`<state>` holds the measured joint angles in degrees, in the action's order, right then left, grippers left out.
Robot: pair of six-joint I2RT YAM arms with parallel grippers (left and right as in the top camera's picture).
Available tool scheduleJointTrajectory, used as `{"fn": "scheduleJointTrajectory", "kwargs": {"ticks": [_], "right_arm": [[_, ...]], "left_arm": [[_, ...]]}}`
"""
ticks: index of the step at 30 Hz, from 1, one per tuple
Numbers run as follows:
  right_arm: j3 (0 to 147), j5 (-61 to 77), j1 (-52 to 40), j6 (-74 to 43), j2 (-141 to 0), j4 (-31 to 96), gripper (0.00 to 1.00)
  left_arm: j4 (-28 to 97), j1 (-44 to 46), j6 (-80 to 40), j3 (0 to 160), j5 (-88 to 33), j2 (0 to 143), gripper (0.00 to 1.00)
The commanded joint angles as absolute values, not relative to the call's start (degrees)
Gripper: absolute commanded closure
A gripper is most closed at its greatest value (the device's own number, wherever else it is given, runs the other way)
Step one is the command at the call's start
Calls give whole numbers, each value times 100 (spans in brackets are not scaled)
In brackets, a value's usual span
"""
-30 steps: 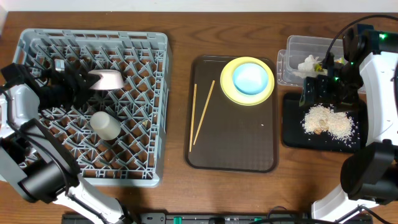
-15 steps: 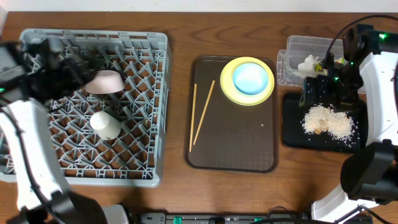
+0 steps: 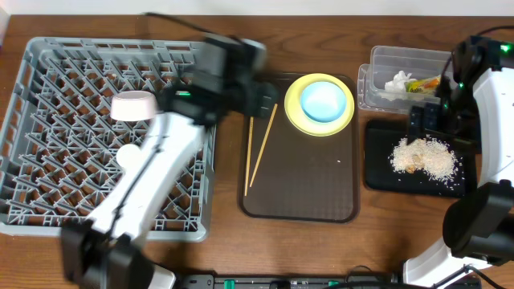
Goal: Sort waste into correct bins and load items into the dishwasher
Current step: 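Move the left gripper over to the light-blue bowl on the yellow plate, then grasp the light-blue bowl rim with the left gripper and lift it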
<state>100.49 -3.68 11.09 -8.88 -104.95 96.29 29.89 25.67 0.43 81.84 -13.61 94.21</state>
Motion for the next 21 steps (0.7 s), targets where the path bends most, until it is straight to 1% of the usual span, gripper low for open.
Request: {"fn": "scheduleJointTrajectory", "kwargs": {"ticks": [1, 5, 10, 18, 20, 21], "right_arm": [[10075, -1070, 1358, -1540, -10532, 9688, 1], [10077, -978, 1538, -1540, -10532, 9688, 1], [10075, -856, 1610, -1535, -10532, 9684, 1], [10077, -851, 1608, -1535, -10532, 9684, 1], [10075, -851, 1608, -1535, -10532, 9684, 1], [10075, -851, 1608, -1535, -10532, 9684, 1]], "left_arm": [[2512, 3122, 239, 8165, -913, 9990, 13], [1806, 3603, 580, 8165, -915, 10641, 13], [1256, 4007, 1194, 8165, -910, 11295, 13], [805, 4171, 1350, 8165, -519, 11996, 13], [801, 4169, 1347, 8165, -412, 12105, 14], [803, 4169, 1347, 8165, -342, 12145, 16]]}}
